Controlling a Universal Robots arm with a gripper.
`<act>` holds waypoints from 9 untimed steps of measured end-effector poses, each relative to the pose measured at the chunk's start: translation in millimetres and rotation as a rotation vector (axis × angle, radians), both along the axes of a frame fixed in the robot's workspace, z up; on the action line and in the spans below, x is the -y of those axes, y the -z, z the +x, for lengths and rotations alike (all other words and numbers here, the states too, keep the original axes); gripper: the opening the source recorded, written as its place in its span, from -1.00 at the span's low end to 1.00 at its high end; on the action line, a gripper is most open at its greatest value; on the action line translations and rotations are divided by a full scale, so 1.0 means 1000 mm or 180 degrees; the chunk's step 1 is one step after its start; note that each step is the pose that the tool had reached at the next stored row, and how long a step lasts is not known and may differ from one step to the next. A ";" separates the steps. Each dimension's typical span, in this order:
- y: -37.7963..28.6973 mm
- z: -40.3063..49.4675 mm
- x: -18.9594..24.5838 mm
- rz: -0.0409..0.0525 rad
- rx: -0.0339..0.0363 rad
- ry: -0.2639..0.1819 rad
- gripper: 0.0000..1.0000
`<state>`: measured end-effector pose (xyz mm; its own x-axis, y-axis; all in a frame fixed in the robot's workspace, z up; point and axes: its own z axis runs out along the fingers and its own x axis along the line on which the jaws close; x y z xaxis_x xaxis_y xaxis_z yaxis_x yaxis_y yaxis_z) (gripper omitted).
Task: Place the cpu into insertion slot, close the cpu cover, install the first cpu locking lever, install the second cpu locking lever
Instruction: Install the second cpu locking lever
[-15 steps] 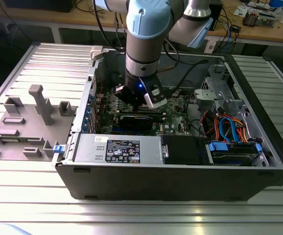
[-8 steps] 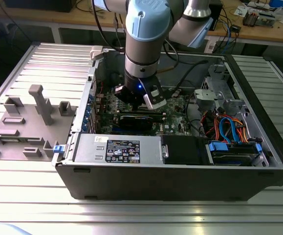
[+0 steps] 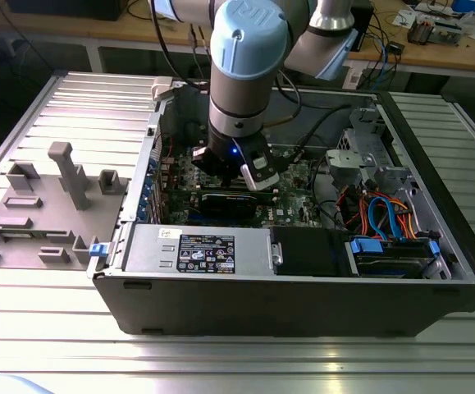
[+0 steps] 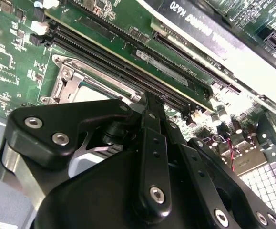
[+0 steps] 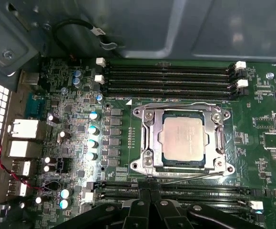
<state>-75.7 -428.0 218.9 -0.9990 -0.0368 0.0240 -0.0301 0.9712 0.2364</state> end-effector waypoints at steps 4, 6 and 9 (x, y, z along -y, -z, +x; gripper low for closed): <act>0.0041 -0.0009 0.0000 0.0022 -0.0002 0.0000 -0.79; 0.0062 -0.0026 0.0000 0.0033 -0.0004 0.0001 -0.79; 0.0076 -0.0065 -0.0006 0.0034 -0.0006 0.0009 -0.79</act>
<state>-82.2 -427.4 211.3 -0.9991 -0.0343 0.0254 -0.0270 0.9687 0.2468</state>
